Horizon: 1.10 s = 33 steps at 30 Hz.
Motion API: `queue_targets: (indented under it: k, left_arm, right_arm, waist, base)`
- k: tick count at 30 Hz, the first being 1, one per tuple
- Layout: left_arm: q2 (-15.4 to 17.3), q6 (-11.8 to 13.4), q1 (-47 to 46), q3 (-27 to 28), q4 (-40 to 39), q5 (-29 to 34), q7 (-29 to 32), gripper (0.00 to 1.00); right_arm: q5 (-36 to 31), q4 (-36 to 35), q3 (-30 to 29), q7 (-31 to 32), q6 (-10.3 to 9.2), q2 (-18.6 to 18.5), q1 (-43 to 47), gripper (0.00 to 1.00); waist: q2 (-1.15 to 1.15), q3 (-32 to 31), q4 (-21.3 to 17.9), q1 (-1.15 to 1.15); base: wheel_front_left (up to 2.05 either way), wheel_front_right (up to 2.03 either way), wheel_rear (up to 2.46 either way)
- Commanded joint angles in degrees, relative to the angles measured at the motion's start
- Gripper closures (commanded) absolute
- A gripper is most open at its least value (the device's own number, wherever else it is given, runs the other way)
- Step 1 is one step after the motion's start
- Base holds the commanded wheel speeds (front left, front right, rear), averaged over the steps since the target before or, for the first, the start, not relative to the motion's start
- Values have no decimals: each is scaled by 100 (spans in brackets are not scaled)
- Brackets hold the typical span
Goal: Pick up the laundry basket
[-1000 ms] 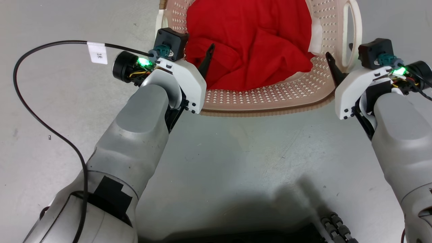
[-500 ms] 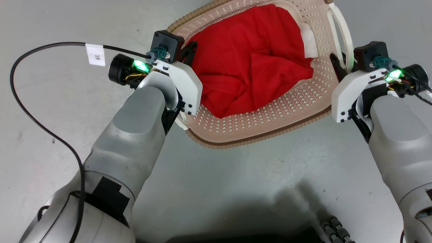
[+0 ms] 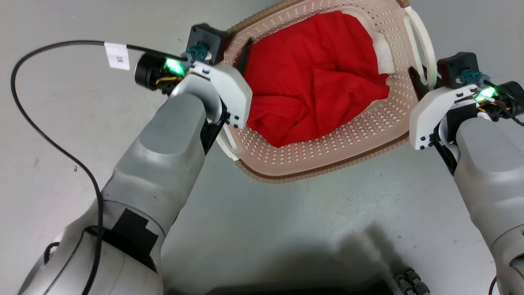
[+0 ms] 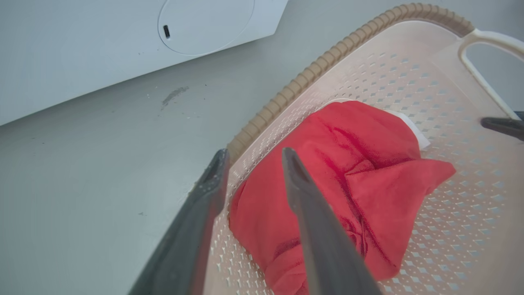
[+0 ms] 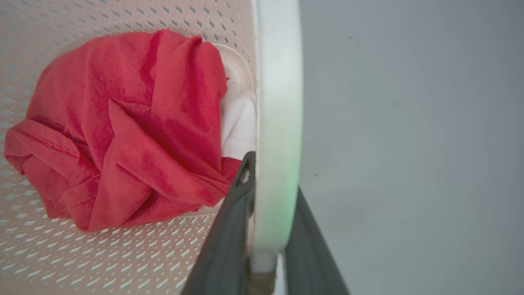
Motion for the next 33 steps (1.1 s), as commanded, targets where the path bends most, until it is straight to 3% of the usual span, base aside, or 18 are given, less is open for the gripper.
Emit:
queue_targets:
  k: [1, 6, 11, 33]
  left_arm:
    - [39, 63, -112, 18, -108, 55, -39, 0]
    - [252, 232, 69, 212, -667, 116, -41, 0]
    - [416, 213, 429, 391, -897, -17, -37, 0]
    - [323, 223, 1264, 537, -735, -585, 213, 0]
  right_arm:
    - [25, 12, 18, -20, -6, -28, 24, 100]
    - [52, -7, 10, -20, -6, -62, 30, 100]
    - [65, -27, -28, -20, -6, -116, 99, 100]
    - [-16, -92, -94, -19, -6, -51, 98, 100]
  waist:
    - [0, 14, 34, 0]
    - [0, 5, 85, 0]
    - [0, -55, 139, 0]
    - [0, 17, 95, 0]
  base:
    - [0, 0, 0]
    - [0, 0, 0]
    - [0, 0, 0]
    - [0, 0, 0]
